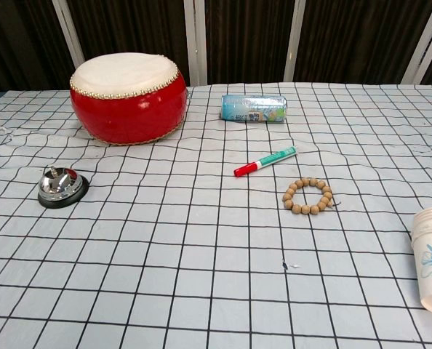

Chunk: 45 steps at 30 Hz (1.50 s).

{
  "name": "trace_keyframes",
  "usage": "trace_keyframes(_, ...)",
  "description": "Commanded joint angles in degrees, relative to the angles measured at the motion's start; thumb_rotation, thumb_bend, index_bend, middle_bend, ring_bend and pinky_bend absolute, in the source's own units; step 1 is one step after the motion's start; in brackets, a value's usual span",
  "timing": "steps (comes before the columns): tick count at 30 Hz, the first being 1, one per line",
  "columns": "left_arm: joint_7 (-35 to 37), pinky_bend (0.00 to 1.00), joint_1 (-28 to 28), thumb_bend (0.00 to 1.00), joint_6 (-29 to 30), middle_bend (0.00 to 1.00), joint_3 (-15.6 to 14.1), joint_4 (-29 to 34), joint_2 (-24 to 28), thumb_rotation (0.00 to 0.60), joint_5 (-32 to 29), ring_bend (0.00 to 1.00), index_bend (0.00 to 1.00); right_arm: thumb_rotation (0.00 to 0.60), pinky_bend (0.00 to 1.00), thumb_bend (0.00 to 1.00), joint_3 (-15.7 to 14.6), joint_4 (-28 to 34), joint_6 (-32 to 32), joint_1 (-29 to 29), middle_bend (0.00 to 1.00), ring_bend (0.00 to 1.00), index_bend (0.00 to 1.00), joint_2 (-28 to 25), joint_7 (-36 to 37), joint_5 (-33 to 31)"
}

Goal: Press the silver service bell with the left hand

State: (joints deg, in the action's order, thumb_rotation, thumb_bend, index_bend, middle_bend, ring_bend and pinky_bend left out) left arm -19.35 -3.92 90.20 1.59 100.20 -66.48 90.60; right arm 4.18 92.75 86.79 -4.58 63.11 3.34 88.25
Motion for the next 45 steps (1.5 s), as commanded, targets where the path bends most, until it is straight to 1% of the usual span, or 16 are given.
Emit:
trace_keyframes(1, 0.0, 0.00, 0.0, 1.00, -0.1, 0.00, 0.0, 0.0, 0.0, 0.600, 0.0, 0.00, 0.00, 0.600, 0.04, 0.40, 0.0, 0.0, -0.2, -0.1, 0.08, 0.12, 0.04, 0.0, 0.0, -0.1)
trace_keyframes(13, -0.8, 0.00, -0.3, 1.00, -1.1, 0.00, -0.3, 0.1, -0.4, 0.600, 0.3, 0.00, 0.00, 0.600, 0.04, 0.40, 0.1, 0.2, 0.3, 0.2, 0.08, 0.12, 0.04, -0.4, 0.7, -0.1)
trace_keyframes(18, -1.0, 0.00, -0.9, 1.00, -2.9, 0.00, -0.2, -0.3, -0.8, 0.600, -0.8, 0.00, 0.00, 0.600, 0.04, 0.40, -0.1, -0.1, -0.3, 0.1, 0.08, 0.12, 0.04, -0.3, 0.5, -0.4)
trace_keyframes(24, -1.6, 0.00, -2.8, 1.00, -6.9, 0.00, 0.1, -1.4, -2.0, 0.600, -2.8, 0.00, 0.00, 0.600, 0.04, 0.40, -0.2, 0.0, 0.0, 0.2, 0.08, 0.12, 0.04, -0.5, 0.6, -0.2)
trace_keyframes(27, -3.9, 0.00, -4.2, 1.00, -10.0, 0.00, 0.6, -3.3, -3.6, 0.600, -5.2, 0.00, 0.00, 0.600, 0.04, 0.40, -0.2, 0.0, -0.4, 0.1, 0.08, 0.12, 0.04, -0.4, 0.6, -0.4)
trace_keyframes(30, -4.6, 0.00, -6.1, 1.00, -13.6, 0.00, 1.1, -5.3, -5.5, 0.600, -7.0, 0.00, 0.00, 0.600, 0.04, 0.40, -0.2, 0.0, -0.6, 0.1, 0.08, 0.12, 0.04, -0.4, 0.6, -0.6)
trace_keyframes(35, -4.2, 0.00, -9.9, 1.00, -18.0, 0.00, 3.4, -10.6, -9.5, 0.600, -9.4, 0.00, 0.00, 0.600, 0.04, 0.40, -0.2, -0.1, -1.2, -0.1, 0.08, 0.12, 0.04, -0.2, 0.1, -1.0)
trace_keyframes(39, -4.4, 0.00, -13.1, 1.00, -21.4, 0.00, 4.7, -14.9, -12.7, 0.600, -10.0, 0.00, 0.00, 0.600, 0.04, 0.40, -0.1, -0.1, -1.7, -0.3, 0.08, 0.12, 0.04, 0.0, -0.5, -1.3)
trace_keyframes(45, -3.9, 0.00, -16.5, 1.00, -23.5, 0.00, 5.6, -19.4, -17.1, 0.600, -9.5, 0.00, 0.00, 0.600, 0.04, 0.40, -0.2, -0.1, -2.1, -0.5, 0.08, 0.12, 0.04, 0.2, -1.0, -1.4)
